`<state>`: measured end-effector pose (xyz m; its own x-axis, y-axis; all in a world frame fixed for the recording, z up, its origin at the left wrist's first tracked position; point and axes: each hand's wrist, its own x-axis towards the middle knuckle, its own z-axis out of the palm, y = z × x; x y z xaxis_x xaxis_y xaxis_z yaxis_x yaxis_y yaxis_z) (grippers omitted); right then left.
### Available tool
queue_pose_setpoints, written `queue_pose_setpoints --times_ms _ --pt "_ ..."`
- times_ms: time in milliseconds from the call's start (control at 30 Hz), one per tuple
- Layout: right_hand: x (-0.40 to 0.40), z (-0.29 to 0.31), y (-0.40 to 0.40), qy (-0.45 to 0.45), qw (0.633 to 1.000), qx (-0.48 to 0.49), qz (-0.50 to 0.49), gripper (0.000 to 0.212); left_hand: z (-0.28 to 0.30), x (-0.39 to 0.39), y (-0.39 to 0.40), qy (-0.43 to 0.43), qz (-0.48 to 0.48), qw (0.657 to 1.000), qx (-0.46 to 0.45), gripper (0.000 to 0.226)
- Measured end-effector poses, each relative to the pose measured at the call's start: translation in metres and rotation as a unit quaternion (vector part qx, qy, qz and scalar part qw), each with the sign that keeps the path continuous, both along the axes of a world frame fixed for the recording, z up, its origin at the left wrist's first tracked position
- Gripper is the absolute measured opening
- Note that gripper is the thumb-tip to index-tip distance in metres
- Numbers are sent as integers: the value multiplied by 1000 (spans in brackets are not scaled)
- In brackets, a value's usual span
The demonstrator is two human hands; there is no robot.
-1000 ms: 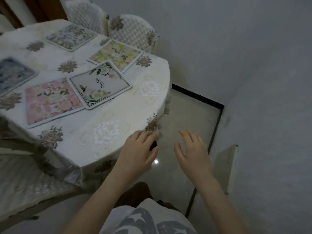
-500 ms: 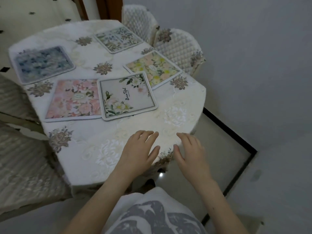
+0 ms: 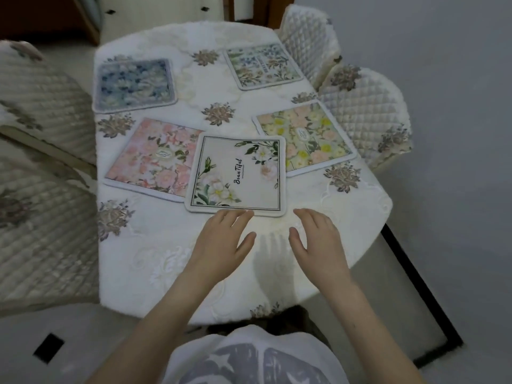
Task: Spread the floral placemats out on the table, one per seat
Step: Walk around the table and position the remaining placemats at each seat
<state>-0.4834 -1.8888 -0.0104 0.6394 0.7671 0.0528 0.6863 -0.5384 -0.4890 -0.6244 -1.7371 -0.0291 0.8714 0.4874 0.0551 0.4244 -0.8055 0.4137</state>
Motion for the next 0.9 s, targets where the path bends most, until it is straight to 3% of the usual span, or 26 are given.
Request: queue_pose_setpoints --times_ms 167,333,667,900 --pt "50 -19 41 6 997 -4 78 36 -18 26 26 3 87 996 -22 42" --pt "90 -56 91 29 990 -81 115 39 -58 43 75 42 205 973 -93 50" --pt "109 -120 144 88 975 -205 27 42 -116 54 125 102 367 916 -129 68" --pt "110 -132 148 82 979 -188 7 41 -122 56 125 111 388 907 -118 77"
